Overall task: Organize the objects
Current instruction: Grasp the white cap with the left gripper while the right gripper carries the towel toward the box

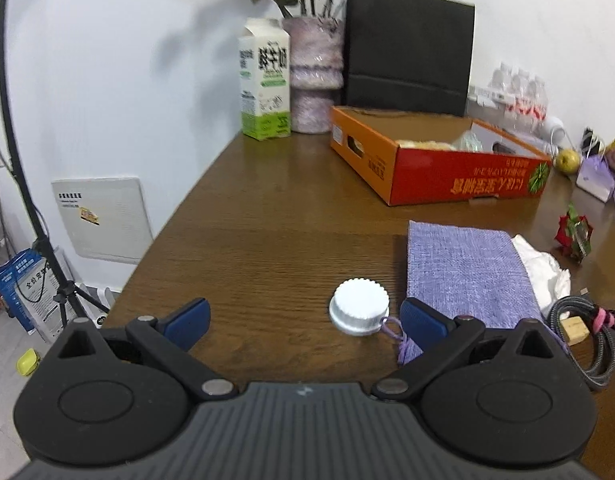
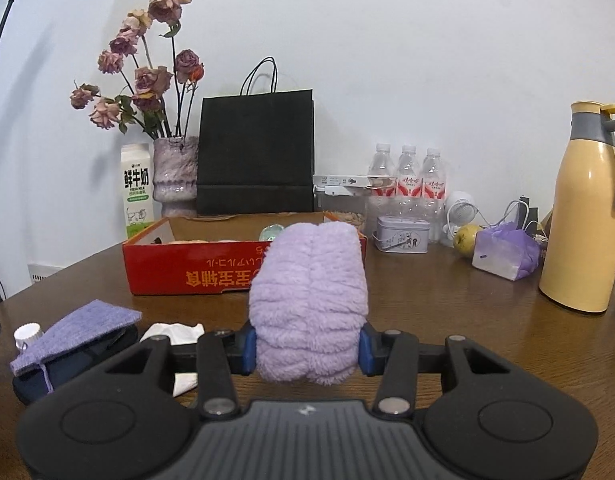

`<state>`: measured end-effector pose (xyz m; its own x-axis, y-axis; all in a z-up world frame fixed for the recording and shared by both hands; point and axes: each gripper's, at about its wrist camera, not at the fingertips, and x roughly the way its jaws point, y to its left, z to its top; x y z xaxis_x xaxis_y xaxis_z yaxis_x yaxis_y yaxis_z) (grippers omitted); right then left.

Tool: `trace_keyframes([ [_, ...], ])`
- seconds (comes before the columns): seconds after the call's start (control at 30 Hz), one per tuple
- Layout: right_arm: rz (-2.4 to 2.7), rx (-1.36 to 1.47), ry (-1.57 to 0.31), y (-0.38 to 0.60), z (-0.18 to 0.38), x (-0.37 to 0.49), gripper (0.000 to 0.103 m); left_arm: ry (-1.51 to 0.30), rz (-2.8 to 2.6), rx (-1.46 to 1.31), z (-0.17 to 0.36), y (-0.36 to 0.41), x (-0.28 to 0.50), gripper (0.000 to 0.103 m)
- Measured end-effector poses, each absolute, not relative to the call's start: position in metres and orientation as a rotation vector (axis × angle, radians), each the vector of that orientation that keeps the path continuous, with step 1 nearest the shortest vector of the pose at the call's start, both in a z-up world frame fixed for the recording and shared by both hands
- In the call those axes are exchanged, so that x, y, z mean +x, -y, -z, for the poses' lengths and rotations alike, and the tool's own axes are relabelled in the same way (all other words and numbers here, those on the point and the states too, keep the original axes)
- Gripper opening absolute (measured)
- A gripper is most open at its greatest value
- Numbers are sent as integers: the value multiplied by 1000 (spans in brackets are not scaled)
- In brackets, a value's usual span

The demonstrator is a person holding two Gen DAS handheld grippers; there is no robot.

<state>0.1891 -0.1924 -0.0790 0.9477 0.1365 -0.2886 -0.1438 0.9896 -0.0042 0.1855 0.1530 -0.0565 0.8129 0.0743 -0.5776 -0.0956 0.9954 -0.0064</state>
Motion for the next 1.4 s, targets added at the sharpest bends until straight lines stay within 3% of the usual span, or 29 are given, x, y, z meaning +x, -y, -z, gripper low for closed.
trace_keyframes([
  [0.33,-141,-25,-299,192,80,190,44,-667,-120,-15,73,-137,221,103],
  [0.53,-144,-33,-297,191,80,190,44,-673,-128,-6,79,-132,222,89],
  [0.63,-147,-35,-297,190,80,190,44,-664,-123,-30,79,-134,221,74],
  [0.67,-148,-36,-297,190,80,190,44,-659,-121,-27,79,-133,220,64],
  [0.7,-148,-37,-297,190,80,190,44,-651,-111,-29,78,-133,219,43],
  [1.4,-184,-4,-286,195,80,188,44,-432,-179,-69,46,-101,169,41],
])
